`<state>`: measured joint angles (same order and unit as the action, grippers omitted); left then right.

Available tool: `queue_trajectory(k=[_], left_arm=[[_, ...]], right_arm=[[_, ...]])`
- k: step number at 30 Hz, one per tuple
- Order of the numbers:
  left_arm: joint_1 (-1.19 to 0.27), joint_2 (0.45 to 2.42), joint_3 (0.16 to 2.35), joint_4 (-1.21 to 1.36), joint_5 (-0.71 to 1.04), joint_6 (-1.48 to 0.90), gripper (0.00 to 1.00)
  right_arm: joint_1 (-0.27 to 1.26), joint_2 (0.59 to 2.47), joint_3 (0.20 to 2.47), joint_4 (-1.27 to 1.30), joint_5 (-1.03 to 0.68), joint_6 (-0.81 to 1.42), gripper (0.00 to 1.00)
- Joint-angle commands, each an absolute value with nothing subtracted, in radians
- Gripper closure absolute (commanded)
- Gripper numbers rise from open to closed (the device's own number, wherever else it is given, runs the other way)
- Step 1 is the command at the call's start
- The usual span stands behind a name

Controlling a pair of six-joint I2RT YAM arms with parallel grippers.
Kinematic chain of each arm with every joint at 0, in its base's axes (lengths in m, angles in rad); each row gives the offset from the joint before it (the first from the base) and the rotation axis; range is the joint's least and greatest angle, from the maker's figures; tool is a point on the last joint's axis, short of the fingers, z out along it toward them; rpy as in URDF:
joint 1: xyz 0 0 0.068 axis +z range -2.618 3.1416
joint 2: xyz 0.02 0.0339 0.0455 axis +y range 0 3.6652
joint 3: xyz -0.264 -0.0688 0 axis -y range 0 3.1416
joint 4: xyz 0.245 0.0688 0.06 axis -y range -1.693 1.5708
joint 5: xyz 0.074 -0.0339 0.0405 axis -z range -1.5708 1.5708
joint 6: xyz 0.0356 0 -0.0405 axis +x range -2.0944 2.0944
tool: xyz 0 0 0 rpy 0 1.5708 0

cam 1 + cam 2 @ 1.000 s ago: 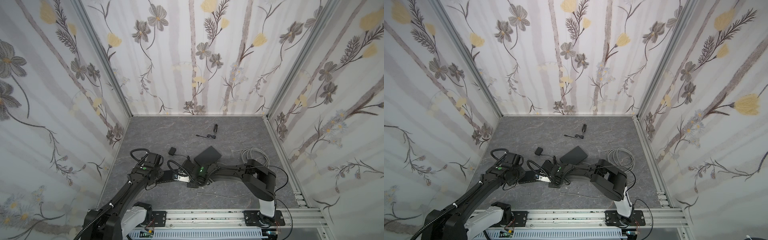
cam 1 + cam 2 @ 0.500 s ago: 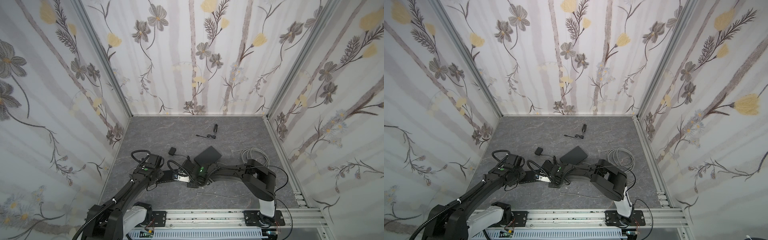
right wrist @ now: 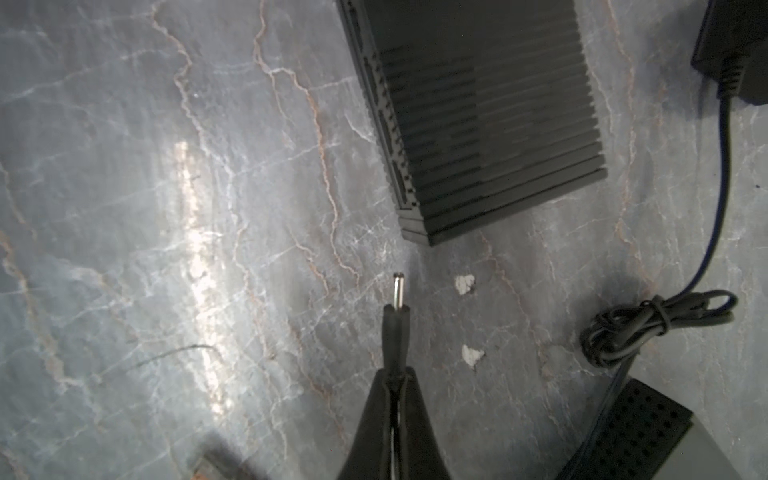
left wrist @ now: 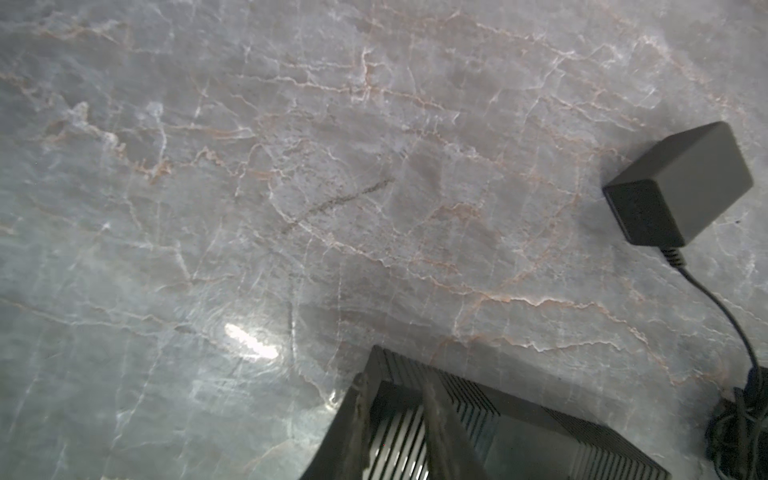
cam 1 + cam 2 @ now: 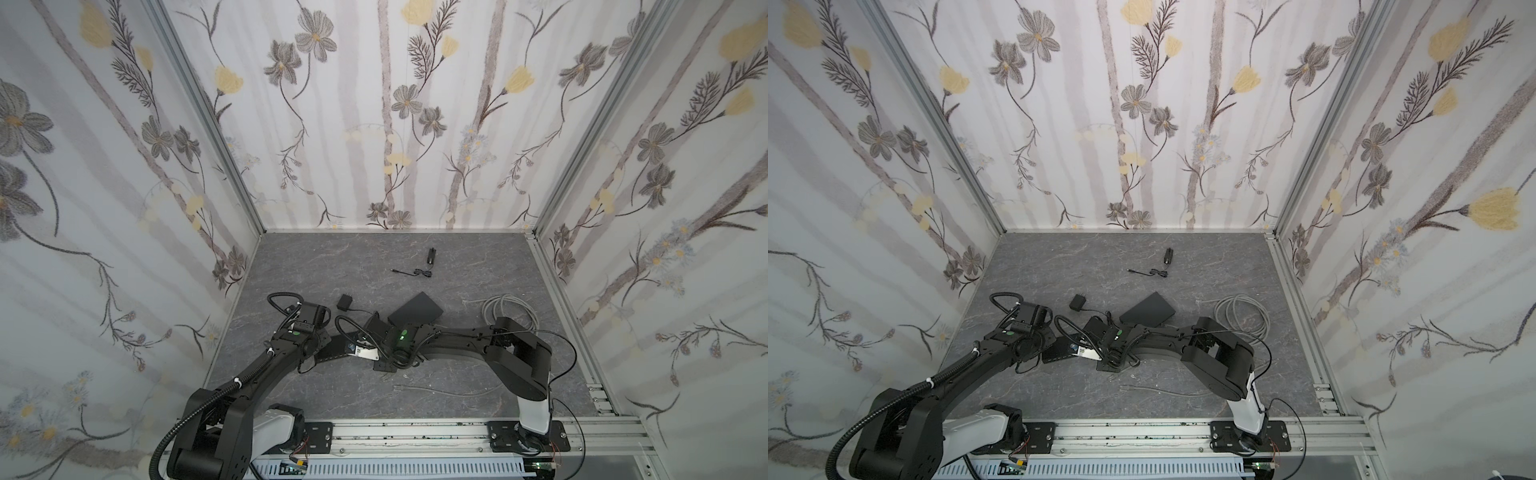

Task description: Insert the plug into the switch port

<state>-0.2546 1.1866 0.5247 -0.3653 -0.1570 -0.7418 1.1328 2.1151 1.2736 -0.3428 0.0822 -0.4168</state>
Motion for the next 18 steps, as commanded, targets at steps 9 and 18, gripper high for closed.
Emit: queue_trajectory(k=[9, 18], left_arm=[[-0.255, 1.213, 0.52, -0.37, -0.142, -0.713, 0.75], [-0.256, 1.217, 0.526, -0.251, -0.05, -0.633, 0.76]], right_arm=[[1.067, 2.152, 1.358, -0.388, 0.181, -0.379, 1.0], [1.082, 2.222, 1.432, -0.461, 0.216, -0.441, 1.0]])
